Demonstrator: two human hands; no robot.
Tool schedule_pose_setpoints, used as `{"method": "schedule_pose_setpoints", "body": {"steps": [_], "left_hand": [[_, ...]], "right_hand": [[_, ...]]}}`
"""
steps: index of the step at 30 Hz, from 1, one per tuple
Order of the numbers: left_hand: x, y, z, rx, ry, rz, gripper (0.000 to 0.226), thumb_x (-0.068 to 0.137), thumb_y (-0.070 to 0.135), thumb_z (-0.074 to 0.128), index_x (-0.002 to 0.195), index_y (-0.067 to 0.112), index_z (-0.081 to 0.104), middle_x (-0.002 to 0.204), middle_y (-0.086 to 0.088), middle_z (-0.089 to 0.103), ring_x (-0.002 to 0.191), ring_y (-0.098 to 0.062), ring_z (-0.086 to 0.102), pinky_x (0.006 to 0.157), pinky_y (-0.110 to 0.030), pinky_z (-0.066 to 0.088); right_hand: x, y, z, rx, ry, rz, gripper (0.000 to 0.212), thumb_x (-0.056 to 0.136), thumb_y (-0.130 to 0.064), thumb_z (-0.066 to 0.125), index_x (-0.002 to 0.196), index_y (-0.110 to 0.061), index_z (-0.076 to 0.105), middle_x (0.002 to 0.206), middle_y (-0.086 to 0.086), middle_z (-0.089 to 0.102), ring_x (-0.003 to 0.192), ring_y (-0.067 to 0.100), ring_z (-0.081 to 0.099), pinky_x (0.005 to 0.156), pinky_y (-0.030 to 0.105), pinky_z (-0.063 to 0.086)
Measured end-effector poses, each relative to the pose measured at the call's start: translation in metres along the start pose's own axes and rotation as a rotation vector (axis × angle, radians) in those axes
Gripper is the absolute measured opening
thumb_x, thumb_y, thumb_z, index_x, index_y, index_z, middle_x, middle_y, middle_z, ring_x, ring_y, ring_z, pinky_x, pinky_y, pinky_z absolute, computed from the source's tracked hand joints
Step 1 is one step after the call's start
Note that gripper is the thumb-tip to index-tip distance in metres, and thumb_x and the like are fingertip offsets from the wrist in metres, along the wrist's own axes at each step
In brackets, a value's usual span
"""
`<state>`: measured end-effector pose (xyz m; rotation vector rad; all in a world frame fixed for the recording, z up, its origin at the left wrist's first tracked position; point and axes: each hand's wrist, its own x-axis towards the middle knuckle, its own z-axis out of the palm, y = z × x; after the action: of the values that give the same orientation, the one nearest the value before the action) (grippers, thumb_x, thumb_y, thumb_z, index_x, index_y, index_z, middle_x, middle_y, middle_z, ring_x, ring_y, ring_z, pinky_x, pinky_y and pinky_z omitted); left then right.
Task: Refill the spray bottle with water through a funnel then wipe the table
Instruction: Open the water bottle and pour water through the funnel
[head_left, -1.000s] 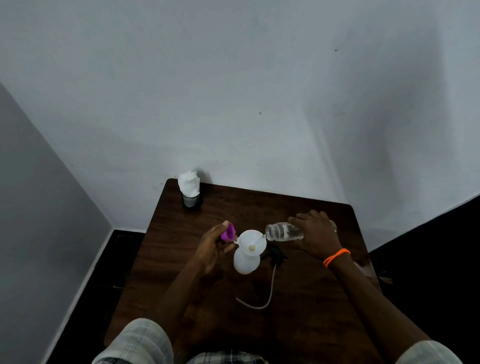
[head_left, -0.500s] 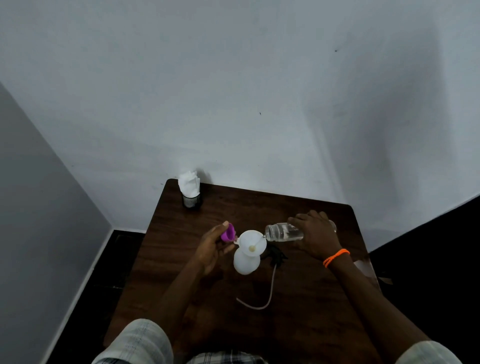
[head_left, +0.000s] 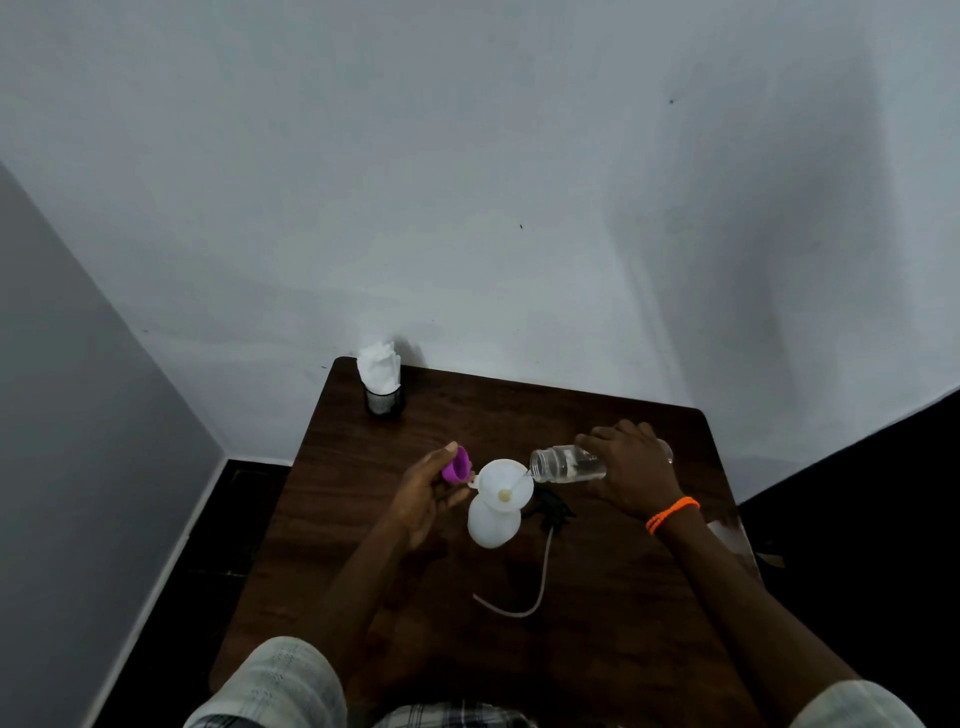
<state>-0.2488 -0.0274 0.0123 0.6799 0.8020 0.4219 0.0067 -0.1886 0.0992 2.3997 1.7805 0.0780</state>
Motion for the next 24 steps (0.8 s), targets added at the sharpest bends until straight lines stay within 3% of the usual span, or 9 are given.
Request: {"method": "schedule_pose_setpoints", "body": {"steps": [9,13,18,24], "left_hand": [[0.0020,-0.0017,-0.0018,-0.009,-0.011,0.000,0.049,0.088,0.039,0.071,0.124,0.006,0.065,0.122,-0.021,0.070,0.114,-0.033,0.069,0.096,-0.043,0.057],[0.0014,-0.0016,-0.0013,0.000,-0.013,0.003,0.050,0.087,0.040,0.071,0.122,0.005,0.066,0.120,-0.022,0.070,0.108,-0.032,0.069,0.094,-0.042,0.057],[0.0025,-0.0025,-0.0020,-0.015,-0.002,-0.003,0.049,0.086,0.039,0.072,0.123,0.007,0.066,0.121,-0.021,0.071,0.115,-0.034,0.068,0.092,-0.043,0.057],[0.0036,-0.0037,-0.0031,-0.013,0.001,0.003,0.049,0.087,0.040,0.072,0.122,0.006,0.067,0.121,-0.020,0.071,0.114,-0.033,0.069,0.088,-0.040,0.058]], "right_hand": [[0.0007,-0.0003,-0.0007,0.009,0.018,-0.004,0.060,0.055,-0.049,0.085,0.110,-0.026,0.075,0.100,-0.004,0.074,0.082,0.026,0.061,0.071,0.039,0.044],[0.0004,-0.0004,0.0003,0.012,0.036,-0.021,0.060,0.052,-0.044,0.088,0.108,-0.026,0.075,0.098,-0.004,0.074,0.079,0.026,0.061,0.068,0.039,0.044],[-0.0010,-0.0019,-0.0025,0.019,0.049,-0.030,0.058,0.055,-0.050,0.076,0.107,-0.024,0.076,0.095,-0.003,0.074,0.077,0.027,0.062,0.067,0.040,0.045],[0.0001,-0.0021,-0.0009,0.012,0.036,-0.013,0.059,0.054,-0.050,0.080,0.108,-0.026,0.075,0.097,-0.004,0.074,0.080,0.027,0.061,0.069,0.040,0.044]]}}
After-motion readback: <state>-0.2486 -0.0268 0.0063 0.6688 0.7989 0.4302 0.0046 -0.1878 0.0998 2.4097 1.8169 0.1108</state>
